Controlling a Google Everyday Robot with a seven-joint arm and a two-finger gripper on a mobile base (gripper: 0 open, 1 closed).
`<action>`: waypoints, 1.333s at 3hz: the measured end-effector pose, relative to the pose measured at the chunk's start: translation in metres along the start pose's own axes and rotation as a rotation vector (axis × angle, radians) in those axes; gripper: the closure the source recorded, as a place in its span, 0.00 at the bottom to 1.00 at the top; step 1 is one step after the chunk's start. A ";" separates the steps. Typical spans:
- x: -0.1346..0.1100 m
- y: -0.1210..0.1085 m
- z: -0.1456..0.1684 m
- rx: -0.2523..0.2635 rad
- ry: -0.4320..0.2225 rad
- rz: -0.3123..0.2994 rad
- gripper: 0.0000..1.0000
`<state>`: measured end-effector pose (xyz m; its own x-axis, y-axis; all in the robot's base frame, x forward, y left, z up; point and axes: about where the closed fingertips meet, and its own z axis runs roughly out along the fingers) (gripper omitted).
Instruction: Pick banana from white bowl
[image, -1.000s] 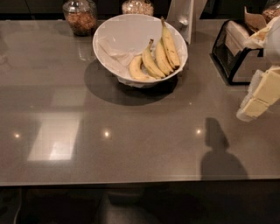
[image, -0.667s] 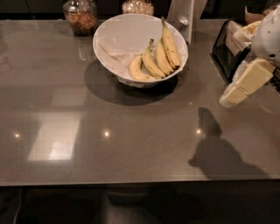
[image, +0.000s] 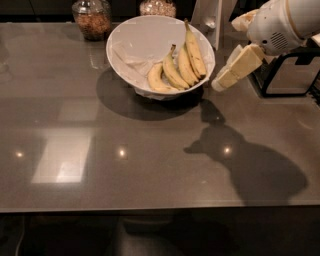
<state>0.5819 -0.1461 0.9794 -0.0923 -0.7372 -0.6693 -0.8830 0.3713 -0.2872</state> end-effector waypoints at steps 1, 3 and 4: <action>-0.031 -0.018 0.029 -0.017 -0.067 0.008 0.00; -0.040 -0.025 0.041 0.036 -0.104 0.016 0.00; -0.057 -0.043 0.068 0.114 -0.171 0.054 0.00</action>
Offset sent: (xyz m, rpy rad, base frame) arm 0.0278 0.0278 0.0050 0.0568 -0.0059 0.0197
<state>0.6568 -0.0816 0.9837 -0.0500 -0.6119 -0.7894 -0.8201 0.4762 -0.3172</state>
